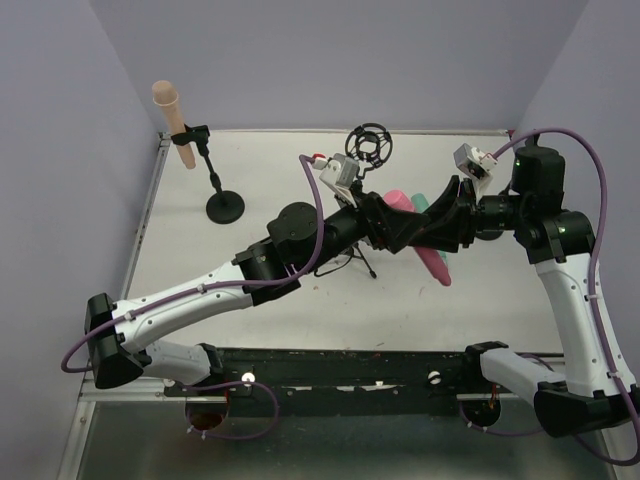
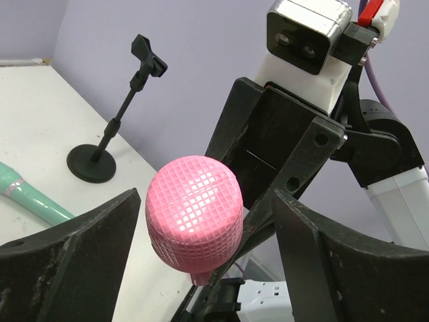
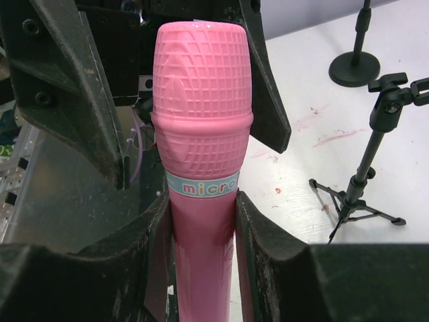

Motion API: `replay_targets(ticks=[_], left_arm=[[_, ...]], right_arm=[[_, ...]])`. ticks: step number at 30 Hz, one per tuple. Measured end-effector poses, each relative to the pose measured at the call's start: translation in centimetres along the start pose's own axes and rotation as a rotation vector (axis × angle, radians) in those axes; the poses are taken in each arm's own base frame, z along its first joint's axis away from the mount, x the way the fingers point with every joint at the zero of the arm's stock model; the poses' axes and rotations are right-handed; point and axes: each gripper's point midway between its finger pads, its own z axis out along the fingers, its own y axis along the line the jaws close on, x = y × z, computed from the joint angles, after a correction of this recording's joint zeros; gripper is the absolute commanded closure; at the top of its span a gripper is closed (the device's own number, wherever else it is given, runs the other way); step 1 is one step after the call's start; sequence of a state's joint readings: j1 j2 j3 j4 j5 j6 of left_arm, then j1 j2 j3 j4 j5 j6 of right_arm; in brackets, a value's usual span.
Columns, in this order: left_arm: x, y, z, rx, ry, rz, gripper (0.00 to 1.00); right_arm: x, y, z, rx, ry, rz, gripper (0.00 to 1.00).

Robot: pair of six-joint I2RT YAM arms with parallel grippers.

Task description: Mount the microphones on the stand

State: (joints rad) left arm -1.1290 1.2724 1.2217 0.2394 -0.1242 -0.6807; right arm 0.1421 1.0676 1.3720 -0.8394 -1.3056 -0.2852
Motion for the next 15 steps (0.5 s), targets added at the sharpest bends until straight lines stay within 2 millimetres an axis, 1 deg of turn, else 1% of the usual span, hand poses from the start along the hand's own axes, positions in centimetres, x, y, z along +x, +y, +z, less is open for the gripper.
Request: replay_targets(ticks=[5, 8, 9, 11, 12, 14, 15], left_arm=[[0.16, 0.44, 0.21, -0.02, -0.005, 0.016, 0.25], [0.11, 0.51, 0.22, -0.023, -0.007, 0.023, 0.36], [0.1, 0.51, 0.22, -0.022, -0.008, 0.025, 0.44], [0.08, 0.52, 0.25, -0.021, -0.009, 0.031, 0.66], [0.09, 0.5, 0.27, -0.02, -0.009, 0.032, 0.74], [0.09, 0.44, 0.3, -0.017, -0.01, 0.034, 0.85], [0.07, 0.38, 0.31, -0.016, -0.012, 0.032, 0.87]], right_arm=[[0.01, 0.05, 0.01, -0.003, -0.001, 0.005, 0.87], [0.04, 0.1, 0.02, -0.006, -0.001, 0.009, 0.87], [0.07, 0.11, 0.03, -0.007, -0.001, 0.011, 0.87], [0.14, 0.13, 0.05, -0.01, -0.001, 0.018, 0.86], [0.18, 0.12, 0.06, -0.011, -0.002, 0.02, 0.82], [0.22, 0.08, 0.09, -0.013, -0.002, 0.019, 0.7], [0.21, 0.04, 0.09, -0.012, -0.003, 0.014, 0.59]])
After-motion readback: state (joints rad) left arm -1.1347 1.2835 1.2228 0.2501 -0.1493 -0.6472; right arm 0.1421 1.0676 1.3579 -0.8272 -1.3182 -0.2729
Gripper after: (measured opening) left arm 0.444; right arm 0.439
